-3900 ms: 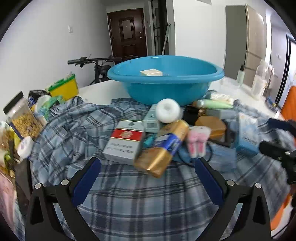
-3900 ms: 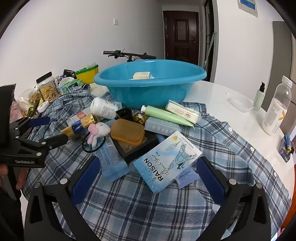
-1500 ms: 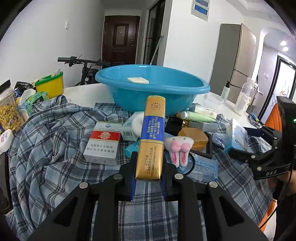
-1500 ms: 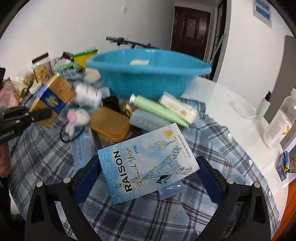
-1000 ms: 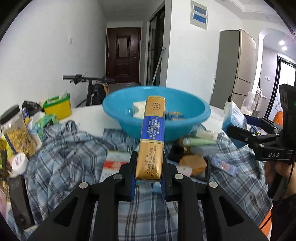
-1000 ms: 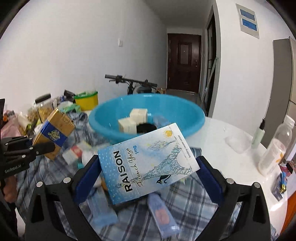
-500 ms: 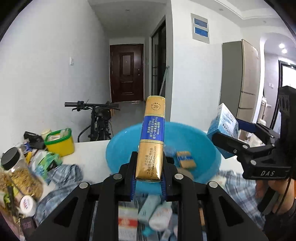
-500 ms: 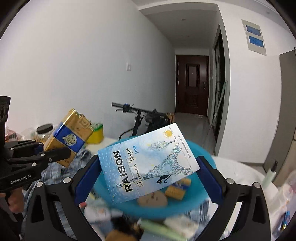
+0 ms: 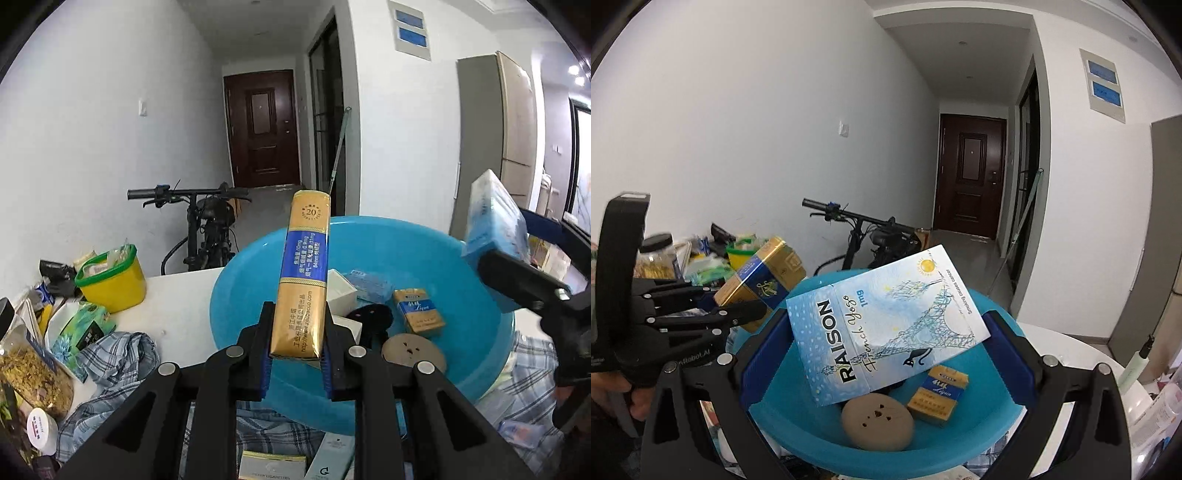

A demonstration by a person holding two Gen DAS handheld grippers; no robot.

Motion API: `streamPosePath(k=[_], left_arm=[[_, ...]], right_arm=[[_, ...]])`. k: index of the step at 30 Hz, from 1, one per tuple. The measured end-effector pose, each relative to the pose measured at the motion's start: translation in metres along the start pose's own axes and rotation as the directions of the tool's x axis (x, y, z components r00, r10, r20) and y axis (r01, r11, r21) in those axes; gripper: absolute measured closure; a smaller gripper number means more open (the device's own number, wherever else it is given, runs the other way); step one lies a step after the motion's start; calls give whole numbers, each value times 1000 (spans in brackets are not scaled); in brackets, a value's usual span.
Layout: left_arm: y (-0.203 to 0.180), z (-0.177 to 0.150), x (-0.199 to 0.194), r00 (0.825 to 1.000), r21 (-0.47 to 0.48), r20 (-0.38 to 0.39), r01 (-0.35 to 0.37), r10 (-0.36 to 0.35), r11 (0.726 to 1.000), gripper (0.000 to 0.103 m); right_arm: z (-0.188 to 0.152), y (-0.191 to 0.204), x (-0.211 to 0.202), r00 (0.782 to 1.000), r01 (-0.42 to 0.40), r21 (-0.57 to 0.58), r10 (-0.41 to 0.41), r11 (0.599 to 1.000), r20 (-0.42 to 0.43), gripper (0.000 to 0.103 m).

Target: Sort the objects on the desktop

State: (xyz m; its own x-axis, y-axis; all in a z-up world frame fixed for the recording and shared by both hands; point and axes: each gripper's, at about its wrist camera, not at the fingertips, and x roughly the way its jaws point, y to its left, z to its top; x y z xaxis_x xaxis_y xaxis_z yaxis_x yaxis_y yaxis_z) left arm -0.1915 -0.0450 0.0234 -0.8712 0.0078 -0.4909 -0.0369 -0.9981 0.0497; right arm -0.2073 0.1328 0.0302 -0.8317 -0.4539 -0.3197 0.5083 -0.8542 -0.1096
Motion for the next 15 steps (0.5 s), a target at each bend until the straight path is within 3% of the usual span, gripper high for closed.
streamPosePath(k=[2, 6, 15], left_arm=[[-4, -2, -1, 1000, -3, -5, 30, -30, 1000, 80], [-12, -5, -5, 999, 33, 36, 0, -1, 999, 80], [-14, -5, -5, 1000, 26, 29, -8, 8, 1000, 80]], right_arm=[[-3, 1, 0, 1000, -9, -1, 9, 1000, -12, 4], [-8, -4, 1, 1000, -17, 40, 17, 999, -2, 4], [-18, -8, 14, 999, 16, 53, -14, 998, -40, 3]])
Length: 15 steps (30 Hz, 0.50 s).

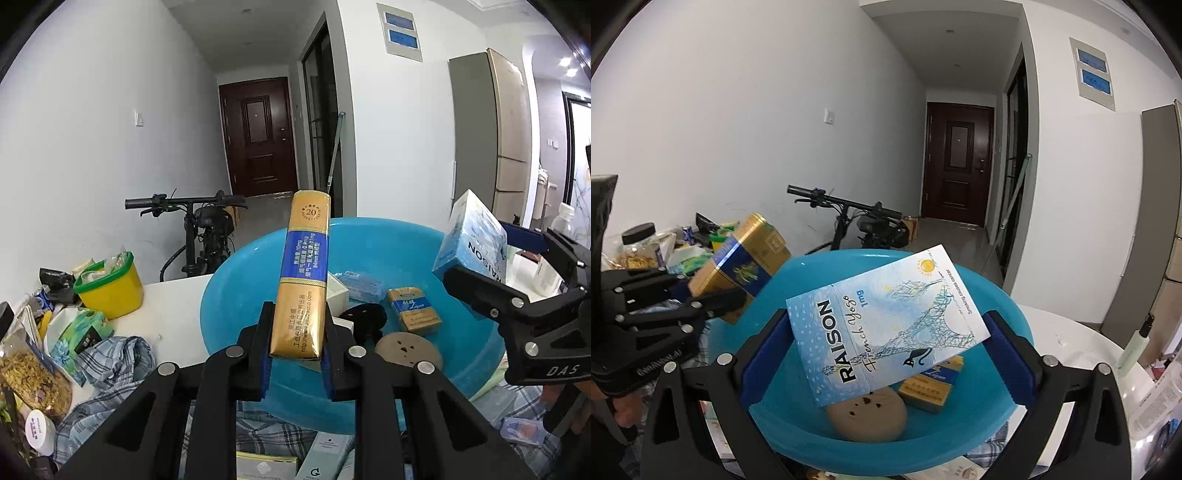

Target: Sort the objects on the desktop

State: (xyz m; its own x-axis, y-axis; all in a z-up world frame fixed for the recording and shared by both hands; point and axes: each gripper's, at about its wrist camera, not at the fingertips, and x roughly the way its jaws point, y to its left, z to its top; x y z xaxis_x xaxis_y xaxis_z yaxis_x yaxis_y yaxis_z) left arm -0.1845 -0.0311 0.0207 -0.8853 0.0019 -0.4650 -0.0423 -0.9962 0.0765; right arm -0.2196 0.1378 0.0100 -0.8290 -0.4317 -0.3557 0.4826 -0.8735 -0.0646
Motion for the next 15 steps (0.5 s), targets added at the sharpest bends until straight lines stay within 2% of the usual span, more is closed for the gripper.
streamPosePath(k=[8, 15], left_arm=[[-2, 0, -2, 1000, -2, 5, 0, 0, 1000, 80], [0, -1, 1, 1000, -15, -17, 5, -5, 1000, 80]], right_arm=[[0, -7, -7, 999, 31, 7, -31, 999, 9, 3], [-3, 0, -4, 1000, -3, 3, 3, 1000, -14, 3]])
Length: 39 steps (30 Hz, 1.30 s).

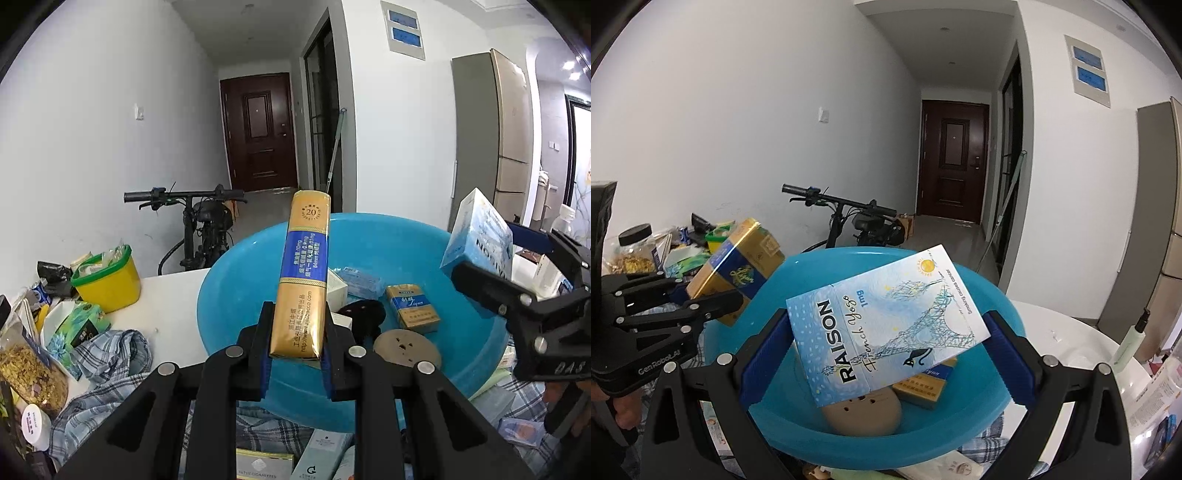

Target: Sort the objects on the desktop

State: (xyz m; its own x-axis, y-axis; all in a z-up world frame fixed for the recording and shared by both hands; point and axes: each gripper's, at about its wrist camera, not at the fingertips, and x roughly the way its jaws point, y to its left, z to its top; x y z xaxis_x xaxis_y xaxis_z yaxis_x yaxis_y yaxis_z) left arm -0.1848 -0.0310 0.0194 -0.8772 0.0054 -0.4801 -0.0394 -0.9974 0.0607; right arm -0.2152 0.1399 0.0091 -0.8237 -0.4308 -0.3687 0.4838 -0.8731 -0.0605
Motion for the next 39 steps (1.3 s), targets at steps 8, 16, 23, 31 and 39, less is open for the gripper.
streamPosePath(k=[8, 16, 23, 31, 39], left_arm=[[2, -1, 4, 1000, -2, -13, -11, 11, 1000, 80], [1, -1, 4, 1000, -1, -16, -9, 9, 1000, 80], [-1, -2, 5, 1000, 9, -22, -12, 12, 1000, 80], [0, -2, 5, 1000, 6, -23, 0, 0, 1000, 80], [-1, -2, 5, 1000, 11, -22, 11, -11, 1000, 80]], right_arm=[[-1, -1, -2, 1000, -18, 16, 18, 1000, -5, 3], [-1, -3, -2, 1000, -21, 25, 21, 999, -18, 3], [-2, -4, 0, 999, -26, 27, 27, 999, -26, 3], [-2, -1, 0, 999, -34, 23, 35, 999, -27, 3], [-4, -1, 2, 998, -39, 23, 40, 999, -41, 3]])
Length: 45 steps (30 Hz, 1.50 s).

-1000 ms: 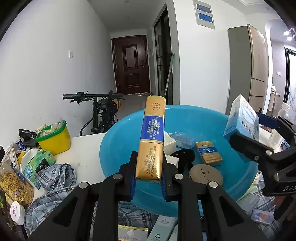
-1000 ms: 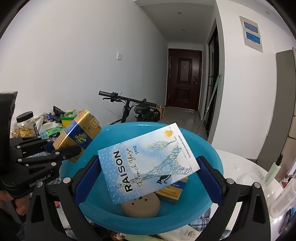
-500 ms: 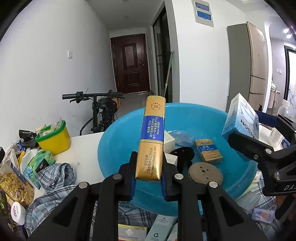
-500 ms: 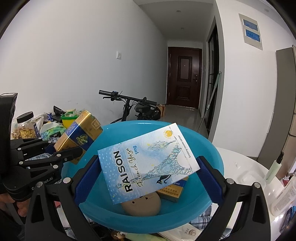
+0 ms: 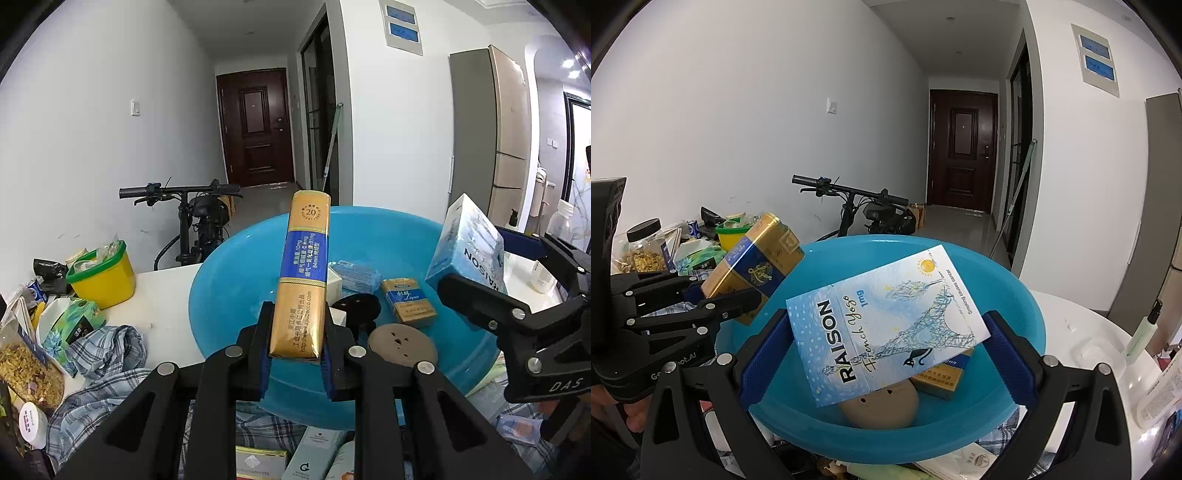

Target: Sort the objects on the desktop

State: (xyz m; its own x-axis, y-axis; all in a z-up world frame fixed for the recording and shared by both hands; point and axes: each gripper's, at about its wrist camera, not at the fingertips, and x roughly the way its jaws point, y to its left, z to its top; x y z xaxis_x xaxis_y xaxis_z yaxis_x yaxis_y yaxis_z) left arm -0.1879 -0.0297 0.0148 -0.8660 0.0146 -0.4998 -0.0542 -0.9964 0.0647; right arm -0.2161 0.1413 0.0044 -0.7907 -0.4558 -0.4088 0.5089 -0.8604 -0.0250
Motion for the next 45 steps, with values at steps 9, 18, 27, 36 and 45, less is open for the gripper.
streamPosePath(k=[9, 18, 27, 36, 45], left_arm=[[-1, -1, 1, 1000, -2, -8, 5, -5, 1000, 80], [1, -1, -1, 1000, -4, 0, -3, 3, 1000, 80], [-1, 0, -5, 1000, -9, 3, 4, -3, 1000, 80], [-2, 3, -7, 1000, -20, 4, 1, -1, 1000, 80], [-5, 3, -8, 1000, -6, 6, 2, -2, 1000, 80]], right_arm=[[-1, 3, 0, 1000, -8, -10, 8, 1000, -7, 3], [0, 2, 1, 1000, -7, -5, 7, 1000, -13, 3], [0, 3, 3, 1000, -3, -11, 3, 1000, -13, 3], [0, 1, 3, 1000, 6, -11, -6, 1000, -3, 3], [-1, 2, 0, 1000, 5, -14, -5, 1000, 2, 3]])
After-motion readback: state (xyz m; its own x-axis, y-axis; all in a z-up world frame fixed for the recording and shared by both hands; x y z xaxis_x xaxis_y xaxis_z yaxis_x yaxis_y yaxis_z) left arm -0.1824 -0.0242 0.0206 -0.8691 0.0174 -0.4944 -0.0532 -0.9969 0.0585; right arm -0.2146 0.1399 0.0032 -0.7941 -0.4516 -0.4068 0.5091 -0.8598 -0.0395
